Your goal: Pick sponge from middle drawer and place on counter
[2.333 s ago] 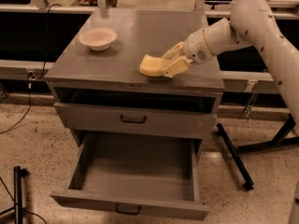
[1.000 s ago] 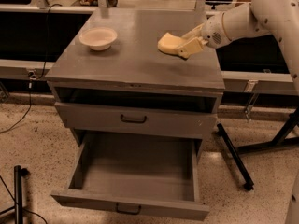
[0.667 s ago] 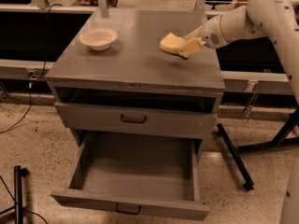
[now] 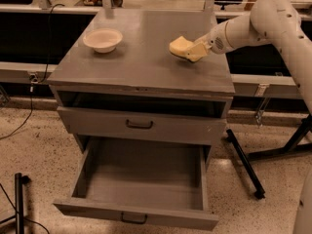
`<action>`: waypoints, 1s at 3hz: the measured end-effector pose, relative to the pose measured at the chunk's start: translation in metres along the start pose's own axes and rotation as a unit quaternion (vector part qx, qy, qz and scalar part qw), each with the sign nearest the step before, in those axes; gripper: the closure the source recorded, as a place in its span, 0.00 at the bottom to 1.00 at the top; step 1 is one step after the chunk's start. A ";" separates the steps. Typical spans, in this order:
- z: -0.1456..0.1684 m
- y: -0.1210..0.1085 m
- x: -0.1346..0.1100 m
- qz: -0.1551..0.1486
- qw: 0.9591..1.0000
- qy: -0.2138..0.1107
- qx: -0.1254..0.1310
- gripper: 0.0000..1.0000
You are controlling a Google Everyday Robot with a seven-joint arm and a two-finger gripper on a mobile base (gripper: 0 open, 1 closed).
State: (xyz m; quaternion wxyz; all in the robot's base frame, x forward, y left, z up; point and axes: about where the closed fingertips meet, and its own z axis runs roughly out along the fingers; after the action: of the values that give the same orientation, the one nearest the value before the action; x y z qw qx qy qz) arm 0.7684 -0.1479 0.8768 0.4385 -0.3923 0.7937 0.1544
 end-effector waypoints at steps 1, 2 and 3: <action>0.004 0.002 0.000 -0.001 1.000 0.001 -0.003 0.34; 0.007 0.004 0.001 -0.001 1.000 0.002 -0.006 0.13; 0.010 0.005 0.001 -0.001 1.000 0.002 -0.008 0.00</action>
Offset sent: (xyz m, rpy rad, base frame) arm 0.0004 0.0029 -0.0025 -0.0003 0.0031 0.0054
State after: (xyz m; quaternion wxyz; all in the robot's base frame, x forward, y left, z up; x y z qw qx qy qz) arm 0.7698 -0.1397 0.8697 0.4339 -0.3967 0.7931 0.1594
